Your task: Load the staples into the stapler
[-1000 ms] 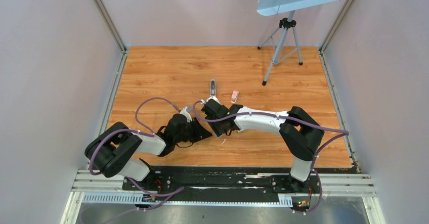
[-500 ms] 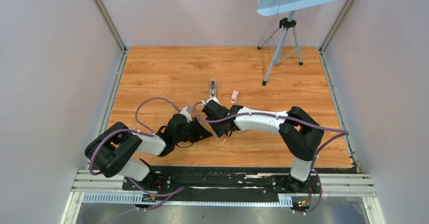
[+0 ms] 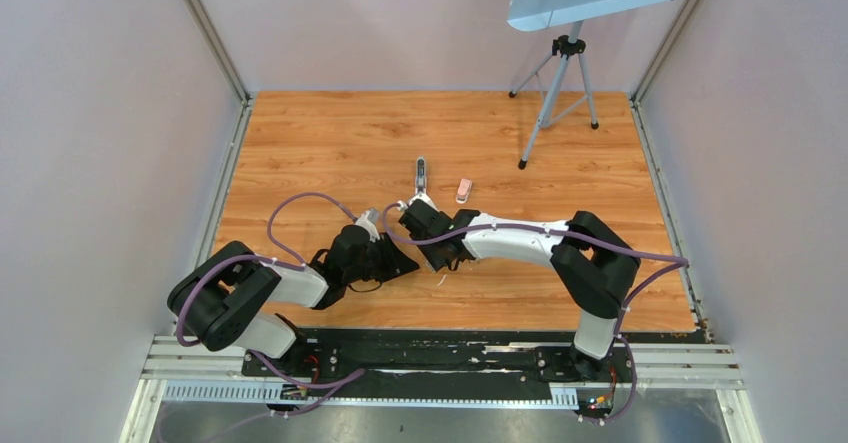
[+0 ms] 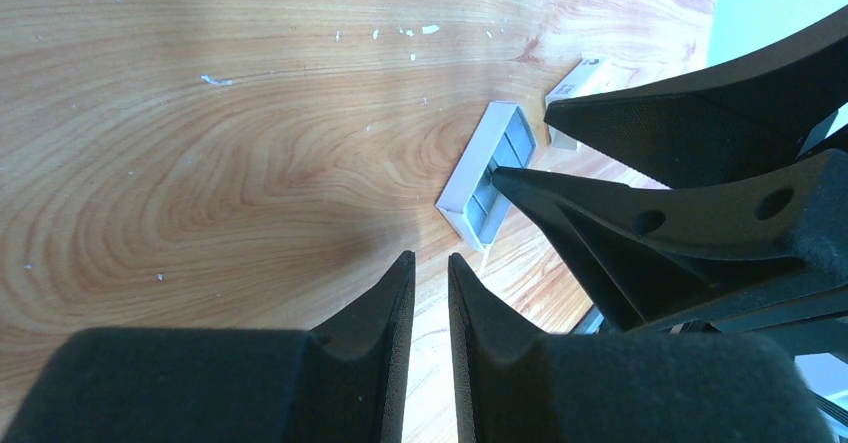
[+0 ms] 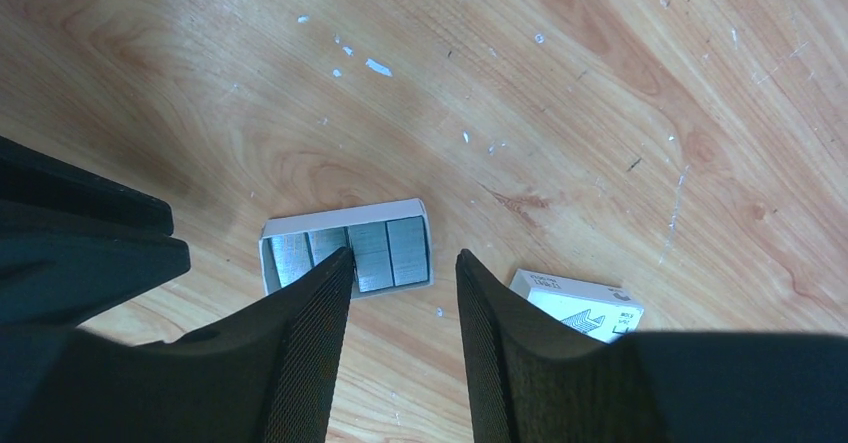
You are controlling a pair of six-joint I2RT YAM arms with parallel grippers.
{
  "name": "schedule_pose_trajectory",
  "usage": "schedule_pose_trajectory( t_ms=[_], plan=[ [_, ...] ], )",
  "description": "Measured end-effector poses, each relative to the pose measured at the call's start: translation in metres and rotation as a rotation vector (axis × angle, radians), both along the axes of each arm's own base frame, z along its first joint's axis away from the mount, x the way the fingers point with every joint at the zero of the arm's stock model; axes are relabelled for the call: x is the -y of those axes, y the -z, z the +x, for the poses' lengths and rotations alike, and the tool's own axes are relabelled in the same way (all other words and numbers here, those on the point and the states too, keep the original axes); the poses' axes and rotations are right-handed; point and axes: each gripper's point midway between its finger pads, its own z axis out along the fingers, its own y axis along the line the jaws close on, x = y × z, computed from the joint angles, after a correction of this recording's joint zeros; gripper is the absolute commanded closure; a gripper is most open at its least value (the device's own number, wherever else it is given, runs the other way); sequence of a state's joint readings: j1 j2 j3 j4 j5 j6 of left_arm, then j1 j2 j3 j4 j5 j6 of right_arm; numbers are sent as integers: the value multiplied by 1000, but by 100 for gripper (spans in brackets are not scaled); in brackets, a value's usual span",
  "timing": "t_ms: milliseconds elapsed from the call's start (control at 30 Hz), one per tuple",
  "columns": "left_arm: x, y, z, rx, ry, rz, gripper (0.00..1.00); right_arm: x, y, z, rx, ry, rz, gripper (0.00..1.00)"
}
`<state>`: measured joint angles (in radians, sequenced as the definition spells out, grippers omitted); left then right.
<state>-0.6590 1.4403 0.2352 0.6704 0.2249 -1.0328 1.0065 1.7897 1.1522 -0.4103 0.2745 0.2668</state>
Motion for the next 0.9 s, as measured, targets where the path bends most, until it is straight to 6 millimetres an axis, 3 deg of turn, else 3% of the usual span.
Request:
schedule_pose_trajectory(
  t_ms=[367,600,900],
  plan=[
    [0,0,0,-1,0,0,79,13,-7,16,97,-2,-82,59],
    [0,0,0,0,0,1,77,12,-24,29,160,3,-84,59],
    [2,-2,1,15,14,-1,72,19,-22,39,72,36,19,59]
  ],
)
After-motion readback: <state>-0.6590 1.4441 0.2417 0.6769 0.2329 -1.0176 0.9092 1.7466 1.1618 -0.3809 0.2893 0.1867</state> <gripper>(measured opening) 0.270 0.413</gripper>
